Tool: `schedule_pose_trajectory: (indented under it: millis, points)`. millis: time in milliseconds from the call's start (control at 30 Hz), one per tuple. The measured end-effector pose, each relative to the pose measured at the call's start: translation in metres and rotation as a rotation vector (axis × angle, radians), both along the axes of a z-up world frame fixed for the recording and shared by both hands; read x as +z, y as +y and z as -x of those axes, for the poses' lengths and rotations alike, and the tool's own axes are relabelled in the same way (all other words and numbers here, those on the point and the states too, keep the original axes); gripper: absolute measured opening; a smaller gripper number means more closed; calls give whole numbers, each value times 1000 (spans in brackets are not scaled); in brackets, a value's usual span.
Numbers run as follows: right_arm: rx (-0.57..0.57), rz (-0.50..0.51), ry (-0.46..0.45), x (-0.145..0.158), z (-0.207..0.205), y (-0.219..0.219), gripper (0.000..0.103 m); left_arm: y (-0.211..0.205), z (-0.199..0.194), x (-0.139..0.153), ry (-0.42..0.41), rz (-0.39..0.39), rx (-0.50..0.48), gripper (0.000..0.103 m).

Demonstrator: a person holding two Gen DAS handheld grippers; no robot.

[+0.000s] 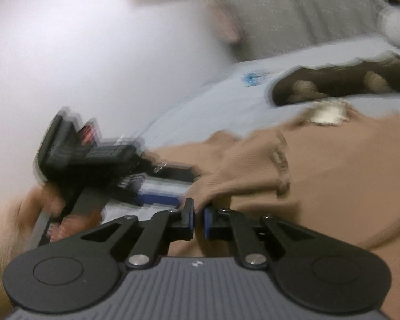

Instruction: Fold clothes

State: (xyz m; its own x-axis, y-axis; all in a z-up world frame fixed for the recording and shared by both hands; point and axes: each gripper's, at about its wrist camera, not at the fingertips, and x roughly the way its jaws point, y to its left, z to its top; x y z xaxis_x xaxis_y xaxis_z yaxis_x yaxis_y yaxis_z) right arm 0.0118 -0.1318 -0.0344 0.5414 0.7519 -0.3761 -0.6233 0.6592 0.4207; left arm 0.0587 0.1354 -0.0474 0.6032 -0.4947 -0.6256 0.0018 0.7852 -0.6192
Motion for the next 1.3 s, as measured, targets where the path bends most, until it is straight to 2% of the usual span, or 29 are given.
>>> schedule_pose_trajectory:
  millis: [100,167,233,300,367,467,600,767,933,1033,1167,1300]
  points:
    - [116,126,-43,-1,15,25,9,6,1,-2,11,5,5,84]
    - [177,206,-29,-7,20,35,12,8,1,-5,21,-4,-3,84]
    - [205,229,-3,-8,21,36,16,8,3,-7,29,-14,-15,84]
    - [217,231,5,-6,22,33,26,8,3,-8,31,-26,-27,83]
    - [209,215,-15,1,23,26,45,11,5,-8,31,-32,-39,83]
    - [209,215,-66,12,28,15,52,14,6,-7,28,-27,-51,83]
    - [113,360,-158,20,24,-2,52,13,8,-7,32,-51,-72,80]
    - [-133,512,-195,13,3,-55,53,6,14,-6,20,-133,-114,67]
    - [-316,696,-209,-5,-19,-91,53,-4,20,-4,-39,-222,-157,63]
    - [-350,825,-239,-19,-29,-96,52,-9,23,-3,-76,-256,-179,62]
    - [-325,977,-306,-38,-35,-97,51,-16,24,-4,-108,-277,-195,62]
    - [-303,1021,-401,-45,-35,-88,48,-22,25,-4,-140,-283,-205,62]
